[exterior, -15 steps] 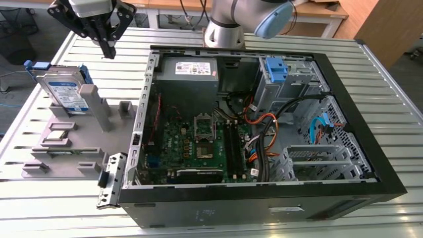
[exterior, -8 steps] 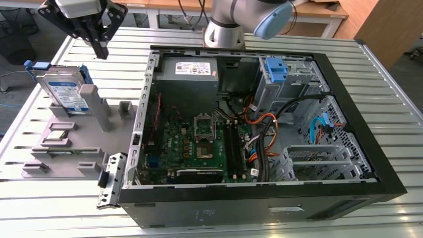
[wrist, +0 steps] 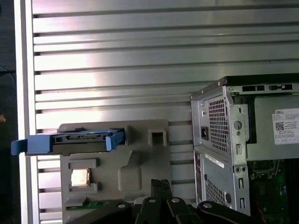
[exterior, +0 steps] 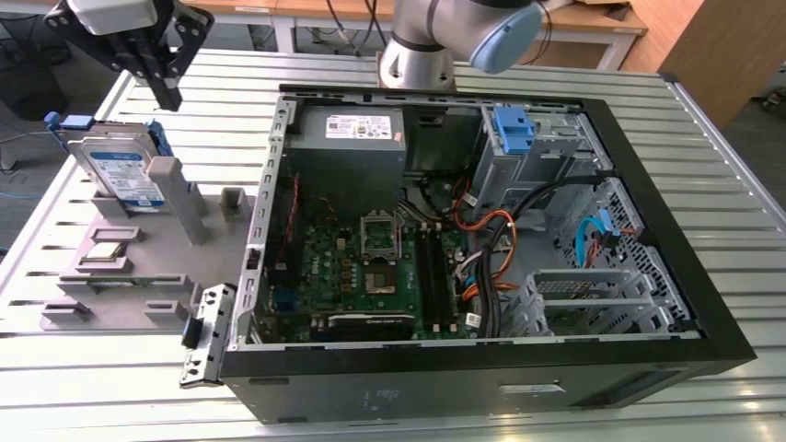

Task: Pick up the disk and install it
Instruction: 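Reach for the disk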

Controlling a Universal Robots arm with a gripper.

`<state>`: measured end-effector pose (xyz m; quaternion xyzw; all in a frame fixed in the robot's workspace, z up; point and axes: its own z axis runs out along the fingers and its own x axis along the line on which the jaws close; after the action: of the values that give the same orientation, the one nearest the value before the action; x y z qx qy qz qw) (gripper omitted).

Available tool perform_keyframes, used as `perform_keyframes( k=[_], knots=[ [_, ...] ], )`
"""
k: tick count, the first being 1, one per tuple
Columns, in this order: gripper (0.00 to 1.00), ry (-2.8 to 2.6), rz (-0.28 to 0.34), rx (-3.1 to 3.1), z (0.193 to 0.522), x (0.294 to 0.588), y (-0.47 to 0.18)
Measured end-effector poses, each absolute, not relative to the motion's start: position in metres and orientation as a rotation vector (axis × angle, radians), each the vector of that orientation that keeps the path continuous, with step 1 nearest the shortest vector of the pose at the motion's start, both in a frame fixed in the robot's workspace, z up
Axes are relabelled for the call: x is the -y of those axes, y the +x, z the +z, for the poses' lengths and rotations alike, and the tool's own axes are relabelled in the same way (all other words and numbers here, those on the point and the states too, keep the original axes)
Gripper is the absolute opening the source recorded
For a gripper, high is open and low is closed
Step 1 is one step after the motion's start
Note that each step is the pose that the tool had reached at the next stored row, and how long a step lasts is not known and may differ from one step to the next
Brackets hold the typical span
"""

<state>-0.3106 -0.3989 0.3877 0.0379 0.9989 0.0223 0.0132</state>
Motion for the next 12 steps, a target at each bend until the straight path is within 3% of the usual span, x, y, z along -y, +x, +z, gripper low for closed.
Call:
perform_keyframes(
  k=[12],
  knots=[
    [0.1,0.118,0.069,-3.112,0.384,0.399,-0.345]
  ],
)
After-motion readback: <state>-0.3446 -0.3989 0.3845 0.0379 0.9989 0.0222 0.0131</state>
